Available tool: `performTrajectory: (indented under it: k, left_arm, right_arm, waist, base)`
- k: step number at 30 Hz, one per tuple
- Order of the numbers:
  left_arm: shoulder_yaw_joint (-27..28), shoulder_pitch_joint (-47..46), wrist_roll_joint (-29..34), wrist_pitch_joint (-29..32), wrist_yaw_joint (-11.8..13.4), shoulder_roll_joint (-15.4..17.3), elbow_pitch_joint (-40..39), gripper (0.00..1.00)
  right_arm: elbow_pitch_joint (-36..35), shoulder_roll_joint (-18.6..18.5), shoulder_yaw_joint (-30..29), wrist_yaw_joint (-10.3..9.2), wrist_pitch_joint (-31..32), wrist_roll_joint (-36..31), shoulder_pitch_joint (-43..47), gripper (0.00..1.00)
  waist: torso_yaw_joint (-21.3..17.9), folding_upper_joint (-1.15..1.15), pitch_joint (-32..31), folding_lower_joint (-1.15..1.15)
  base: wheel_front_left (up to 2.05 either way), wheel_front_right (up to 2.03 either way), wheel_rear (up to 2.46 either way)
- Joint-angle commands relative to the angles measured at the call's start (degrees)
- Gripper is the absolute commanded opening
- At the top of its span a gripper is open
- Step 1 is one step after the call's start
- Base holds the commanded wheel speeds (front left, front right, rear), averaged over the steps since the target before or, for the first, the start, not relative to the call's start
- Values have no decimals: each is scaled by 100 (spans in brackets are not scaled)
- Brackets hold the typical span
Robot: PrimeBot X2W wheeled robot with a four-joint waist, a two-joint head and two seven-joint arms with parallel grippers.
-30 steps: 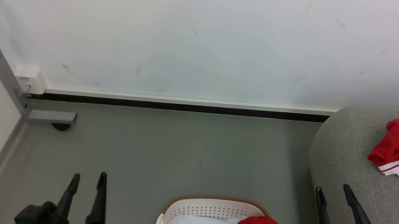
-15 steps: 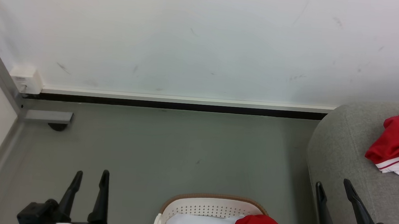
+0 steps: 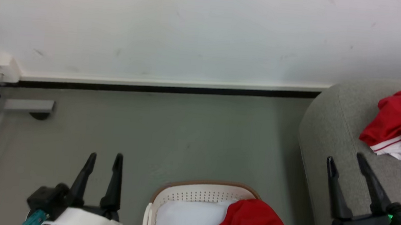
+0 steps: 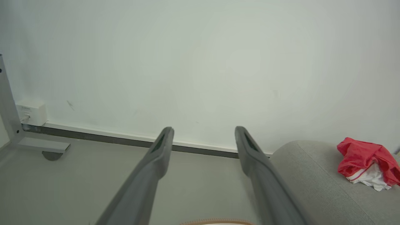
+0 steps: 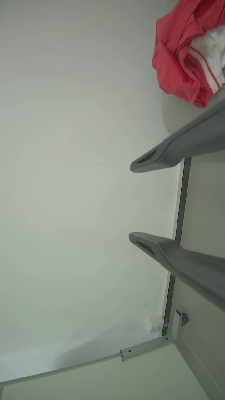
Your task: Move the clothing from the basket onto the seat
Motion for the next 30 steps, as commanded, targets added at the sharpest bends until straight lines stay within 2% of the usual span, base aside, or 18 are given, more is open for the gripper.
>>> performTrajectory:
  k: [1, 11, 20, 30]
  left_arm:
    - [-85, -188, 82, -2, -12, 17, -21, 100]
    - [-877, -1092, -2, -2, -4, 514, 168, 100]
    - [-1478, -1687, -118, -2, -5, 985, 441, 100]
    - [-2403, -2505, -361, 871, -5, 1395, 1246, 100]
  right_arm:
    - [-76, -79, -42, -13, 2, -76, -165, 100]
    - [-527, 127, -385, -13, 3, -201, -794, 100]
    - [-828, 374, -600, -13, 2, -255, -1049, 100]
    - [-1168, 487, -764, -13, 3, -194, -1397, 100]
  waist:
    - [-186, 0, 343, 0]
    - [-846, 0, 1622, 0]
    - [-1342, 0, 2368, 0]
    - [-1769, 0, 3196, 0]
  base:
    - [0, 0, 0]
    - [0, 0, 0]
    - [0, 0, 0]
    - [0, 0, 0]
